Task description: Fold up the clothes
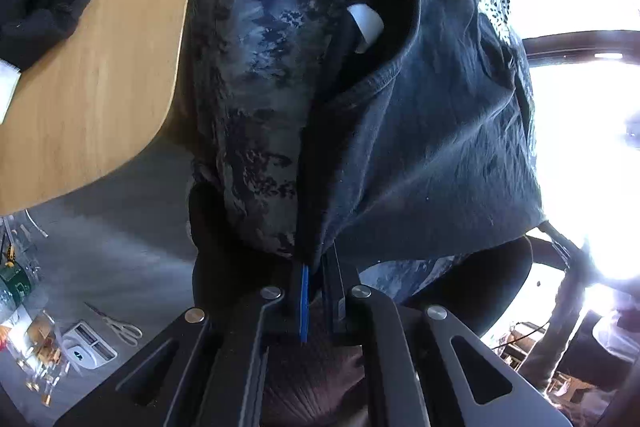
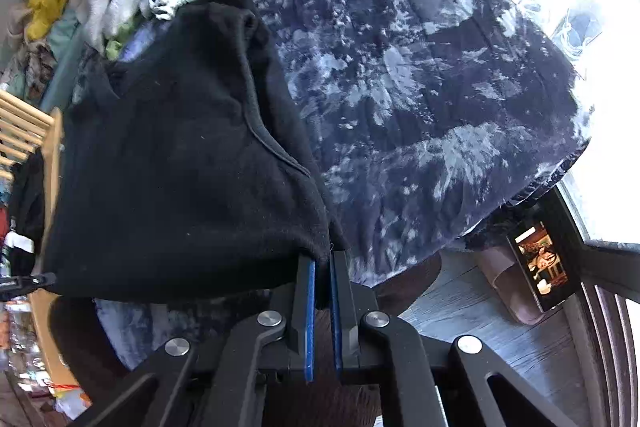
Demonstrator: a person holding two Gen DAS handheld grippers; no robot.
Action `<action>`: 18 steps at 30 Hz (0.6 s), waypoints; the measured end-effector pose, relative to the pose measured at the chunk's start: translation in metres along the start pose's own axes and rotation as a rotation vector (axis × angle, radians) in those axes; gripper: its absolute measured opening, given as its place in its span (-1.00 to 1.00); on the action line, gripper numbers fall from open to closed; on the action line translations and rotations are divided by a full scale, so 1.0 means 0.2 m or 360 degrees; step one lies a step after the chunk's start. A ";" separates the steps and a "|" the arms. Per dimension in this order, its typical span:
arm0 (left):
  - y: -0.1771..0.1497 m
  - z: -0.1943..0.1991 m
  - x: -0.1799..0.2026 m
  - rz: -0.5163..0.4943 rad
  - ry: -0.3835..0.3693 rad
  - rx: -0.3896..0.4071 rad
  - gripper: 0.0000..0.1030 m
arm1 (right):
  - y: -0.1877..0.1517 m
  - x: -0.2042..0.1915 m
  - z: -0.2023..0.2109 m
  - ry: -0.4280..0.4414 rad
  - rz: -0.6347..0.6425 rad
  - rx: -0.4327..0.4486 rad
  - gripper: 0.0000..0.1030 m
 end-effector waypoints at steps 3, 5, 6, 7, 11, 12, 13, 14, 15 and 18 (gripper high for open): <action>-0.05 -0.02 0.05 -0.0077 -0.0001 -0.0035 -0.90 | -0.01 0.03 0.04 -0.0025 -0.0029 0.0013 -0.92; -0.04 -0.07 0.04 -0.0053 0.0032 -0.0073 -0.90 | -0.05 0.06 0.00 -0.0077 -0.0039 -0.0074 -0.92; -0.03 -0.08 0.02 -0.0008 0.0027 -0.0092 -0.90 | -0.07 0.07 -0.03 -0.0102 -0.0038 -0.0119 -0.92; -0.02 -0.10 0.00 0.0051 0.0011 -0.0112 -0.90 | -0.08 0.07 -0.05 -0.0118 -0.0031 -0.0140 -0.92; 0.00 -0.04 0.00 0.0083 0.0093 -0.0122 -0.39 | -0.10 0.07 -0.09 -0.0172 -0.0002 -0.0177 -0.77; 0.00 -0.01 0.01 0.0064 0.0127 -0.0092 -0.14 | -0.09 0.08 -0.08 -0.0203 0.0011 -0.0184 -0.66; 0.03 0.04 0.03 0.0044 0.0130 -0.0052 0.04 | -0.09 0.08 -0.07 -0.0235 0.0023 -0.0191 -0.36; 0.06 0.09 0.05 0.0025 0.0120 -0.0006 0.11 | -0.08 0.08 -0.04 -0.0261 0.0039 -0.0175 -0.21; 0.09 0.15 0.08 0.0006 0.0109 0.0040 0.17 | -0.07 0.08 -0.01 -0.0286 0.0055 -0.0150 -0.17; 0.18 0.31 0.15 -0.0052 0.0077 0.0178 0.19 | -0.01 0.08 0.12 -0.0297 0.0049 -0.0051 -0.16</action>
Point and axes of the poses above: each gripper's, at about its wrist camera, not at the fingertips, and z roughly against the way its jaws point, x to its right, y to its top, the point moved 7 cm from there along -z, roughly the way its jaws point, and after that the axes turned 11 degrees about z, right-handed, at the moved point
